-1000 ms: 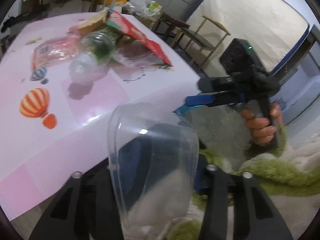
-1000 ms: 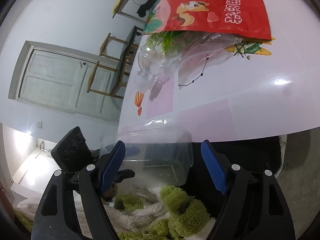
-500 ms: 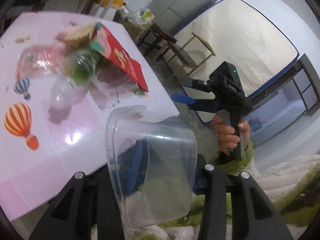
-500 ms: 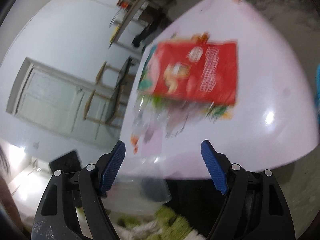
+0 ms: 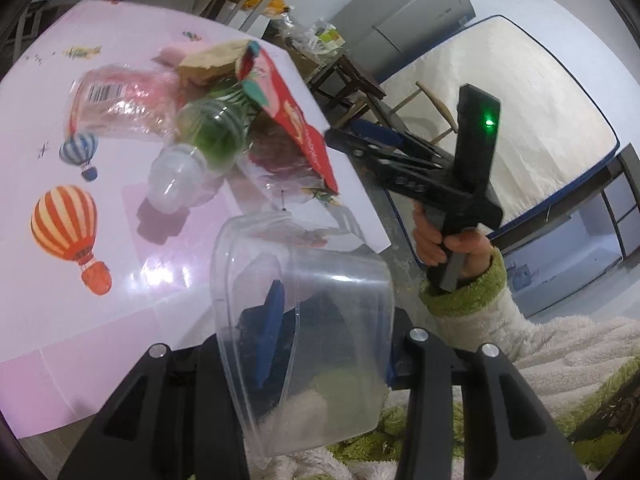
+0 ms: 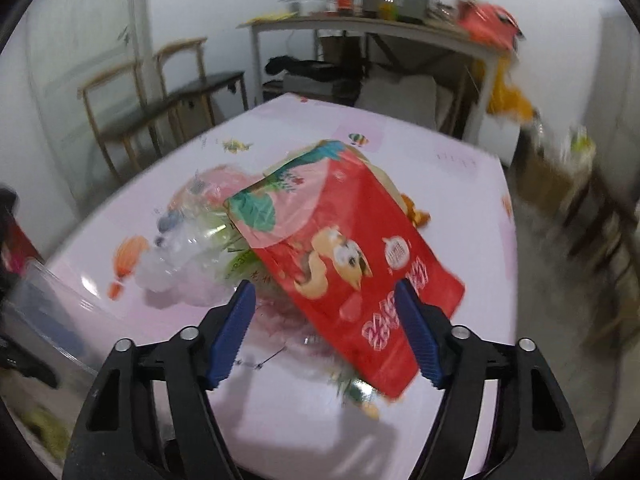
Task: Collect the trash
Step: 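Grasp the red snack bag on the table with the right tool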
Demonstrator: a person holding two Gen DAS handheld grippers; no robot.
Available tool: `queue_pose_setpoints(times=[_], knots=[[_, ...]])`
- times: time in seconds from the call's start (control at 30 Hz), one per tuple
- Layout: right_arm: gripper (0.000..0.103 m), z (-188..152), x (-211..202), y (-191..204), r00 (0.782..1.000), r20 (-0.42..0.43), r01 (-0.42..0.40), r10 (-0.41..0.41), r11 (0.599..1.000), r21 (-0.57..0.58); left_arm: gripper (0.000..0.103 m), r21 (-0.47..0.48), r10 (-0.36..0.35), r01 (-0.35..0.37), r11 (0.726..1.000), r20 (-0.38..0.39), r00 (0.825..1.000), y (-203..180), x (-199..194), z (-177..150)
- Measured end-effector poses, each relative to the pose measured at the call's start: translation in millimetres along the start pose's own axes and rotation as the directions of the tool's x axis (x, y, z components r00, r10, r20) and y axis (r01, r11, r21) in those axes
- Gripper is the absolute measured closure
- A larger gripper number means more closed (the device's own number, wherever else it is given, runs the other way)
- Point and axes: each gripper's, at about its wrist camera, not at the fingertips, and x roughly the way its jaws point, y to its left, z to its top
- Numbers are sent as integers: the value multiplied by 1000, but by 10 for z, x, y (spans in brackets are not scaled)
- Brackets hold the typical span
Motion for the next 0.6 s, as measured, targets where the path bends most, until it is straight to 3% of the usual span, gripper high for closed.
queue_pose_setpoints(times=[0.13, 0.3, 0.5, 0.6], knots=[[45, -5, 181, 176, 998, -3, 58, -59, 991, -118, 64, -26, -12, 12, 1000, -2, 1000, 86, 3, -20], [48, -58, 297, 412, 985, 21, 170, -171, 948, -270, 64, -46, -28, 28, 999, -2, 1000, 177, -16, -14], [71, -63, 457, 452, 964, 4, 253, -264, 916, -310, 64, -60, -48, 48, 997, -6, 999, 221, -52, -26], [89, -64, 462, 446, 958, 3, 275, -286, 916, -293, 64, -63, -53, 53, 997, -3, 999, 234, -60, -39]])
